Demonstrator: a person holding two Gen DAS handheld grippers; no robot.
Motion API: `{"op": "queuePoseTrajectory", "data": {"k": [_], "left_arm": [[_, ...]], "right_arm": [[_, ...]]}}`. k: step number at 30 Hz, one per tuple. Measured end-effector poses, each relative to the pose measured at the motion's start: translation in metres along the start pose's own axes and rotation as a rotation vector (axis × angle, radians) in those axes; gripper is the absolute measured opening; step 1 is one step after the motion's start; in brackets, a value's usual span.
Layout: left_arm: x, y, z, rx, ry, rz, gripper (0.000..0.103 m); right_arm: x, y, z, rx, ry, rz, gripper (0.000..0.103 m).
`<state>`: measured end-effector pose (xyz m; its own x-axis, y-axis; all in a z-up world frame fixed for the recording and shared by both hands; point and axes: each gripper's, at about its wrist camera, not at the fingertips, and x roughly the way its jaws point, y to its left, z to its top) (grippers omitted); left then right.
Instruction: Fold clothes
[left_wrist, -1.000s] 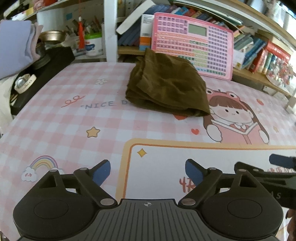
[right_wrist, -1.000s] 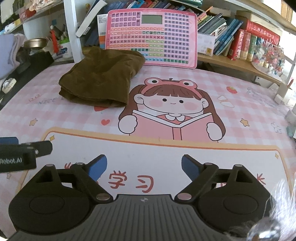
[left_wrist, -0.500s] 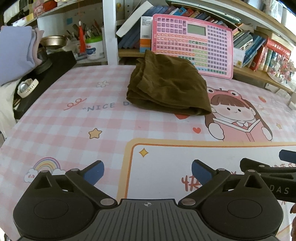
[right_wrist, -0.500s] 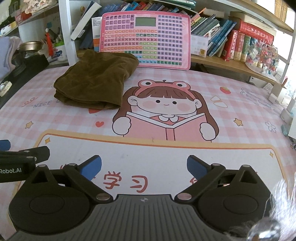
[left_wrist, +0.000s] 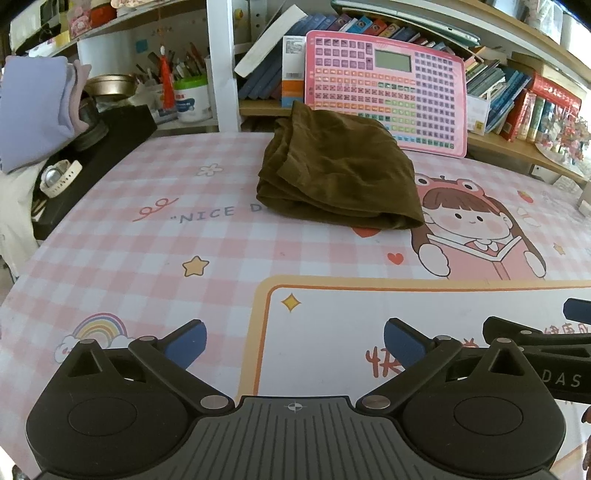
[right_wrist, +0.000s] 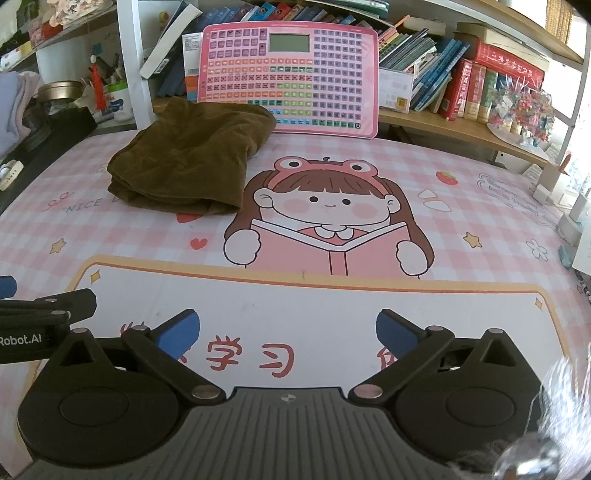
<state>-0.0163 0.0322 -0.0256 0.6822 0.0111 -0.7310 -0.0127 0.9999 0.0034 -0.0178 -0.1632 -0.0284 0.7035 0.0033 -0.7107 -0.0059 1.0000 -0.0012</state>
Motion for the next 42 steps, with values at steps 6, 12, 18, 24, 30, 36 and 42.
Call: {"op": "queuePoseTrajectory", "data": {"k": [6, 12, 18, 24, 30, 36, 42], "left_arm": [[-0.0025, 0.0, -0.0019, 0.004, 0.001, -0.002, 0.103], [-0.0048, 0.001, -0.0034, 0.006, -0.002, 0.001, 0.103], [-0.0064, 0.0029, -0.0039, 0.004, -0.005, 0.009, 0.103], [-0.0064, 0.0041, -0.0043, 0.003, -0.003, 0.011, 0.103], [-0.007, 0.0047, -0.0044, 0.002, -0.005, 0.01, 0.103], [-0.0068, 0.0051, -0.0049, 0.003, -0.004, 0.011, 0.103], [-0.0061, 0.0056, -0.0048, 0.005, 0.0, 0.012, 0.103]], "right_arm": [[-0.0024, 0.0007, -0.0012, -0.003, -0.003, 0.001, 0.103], [-0.005, 0.0022, -0.0019, -0.001, -0.009, 0.01, 0.103], [-0.0056, 0.0041, -0.0015, -0.001, -0.007, 0.021, 0.103], [-0.006, 0.005, -0.0018, -0.005, -0.003, 0.023, 0.103], [-0.0057, 0.0057, -0.003, -0.007, 0.004, 0.022, 0.103], [-0.0058, 0.0066, -0.0032, -0.01, 0.01, 0.023, 0.103], [-0.0064, 0.0065, -0.004, -0.009, 0.013, 0.023, 0.103]]}}
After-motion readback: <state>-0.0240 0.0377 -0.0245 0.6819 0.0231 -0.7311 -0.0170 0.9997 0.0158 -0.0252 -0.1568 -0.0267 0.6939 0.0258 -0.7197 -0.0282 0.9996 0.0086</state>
